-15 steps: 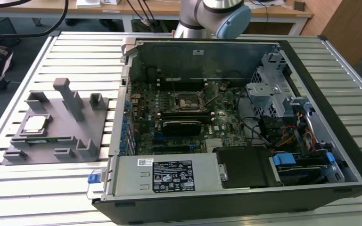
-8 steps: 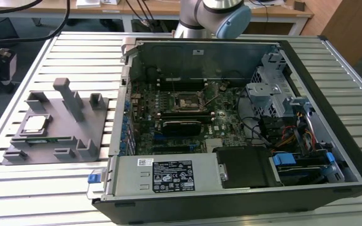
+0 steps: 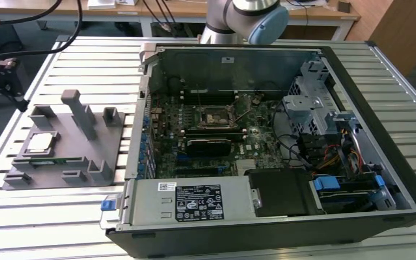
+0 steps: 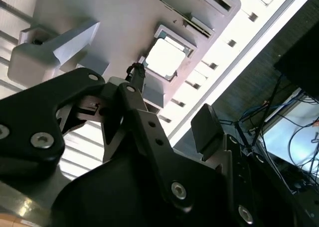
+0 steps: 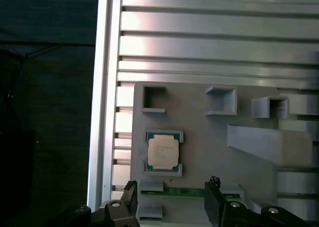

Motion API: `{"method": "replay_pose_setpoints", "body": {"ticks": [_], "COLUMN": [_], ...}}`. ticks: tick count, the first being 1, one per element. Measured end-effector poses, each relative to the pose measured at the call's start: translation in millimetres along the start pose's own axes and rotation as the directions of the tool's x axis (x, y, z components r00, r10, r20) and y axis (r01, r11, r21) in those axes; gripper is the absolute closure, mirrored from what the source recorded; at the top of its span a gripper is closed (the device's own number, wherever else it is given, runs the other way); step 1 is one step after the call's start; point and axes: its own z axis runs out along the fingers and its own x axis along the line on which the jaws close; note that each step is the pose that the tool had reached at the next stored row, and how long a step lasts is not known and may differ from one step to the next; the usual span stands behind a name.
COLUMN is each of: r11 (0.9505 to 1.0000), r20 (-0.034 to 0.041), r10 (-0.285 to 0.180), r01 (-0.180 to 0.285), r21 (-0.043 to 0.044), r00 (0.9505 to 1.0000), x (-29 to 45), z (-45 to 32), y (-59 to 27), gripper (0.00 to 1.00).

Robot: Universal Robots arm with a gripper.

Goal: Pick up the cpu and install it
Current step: 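Pick up the cpu and move it towards the insertion slot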

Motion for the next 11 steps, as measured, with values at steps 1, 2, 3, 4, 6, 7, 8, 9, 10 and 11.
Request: {"method": "replay_pose_setpoints", "body": {"ticks": [1,2,3,4,6,7,8,9,10,11], "r11": [1.0000,1.0000,1.0000,1.0000,1.0000,1.0000,1.0000,1.0000,1.0000,1.0000], "r20": [0.0001,0.0000,0.0000,0.0000,0.0000,0.0000,0.0000,0.0000,0.0000,-0.0001], "r10": [0.000,0.000,0.000,0.000,0.000,0.000,0.000,0.000,0.000,0.000], "r01": [0.000,0.000,0.000,0.000,0.000,0.000,0.000,0.000,0.000,0.000], "r21": [0.0000,0.0001,0.0001,0.0001,0.0001,0.0000,-0.0001,-0.0001,-0.0001,-0.0001], "r00": [1.0000,1.0000,1.0000,1.0000,1.0000,1.0000,1.0000,1.0000,1.0000,1.0000], "x": [0.6,1.0,1.2,1.2,1.3,1.4,1.4,1.5,1.4,1.4], "z": [1.8,3.6,5.4,7.2,11.0,12.5,13.9,15.2,16.3,17.5], "y": [-0.1,-0.2,-0.2,-0.3,-0.5,-0.6,-0.7,-0.7,-0.8,-0.8], "gripper": [0.36,0.36,0.36,0.36,0.36,0.36,0.36,0.36,0.36,0.36]}}
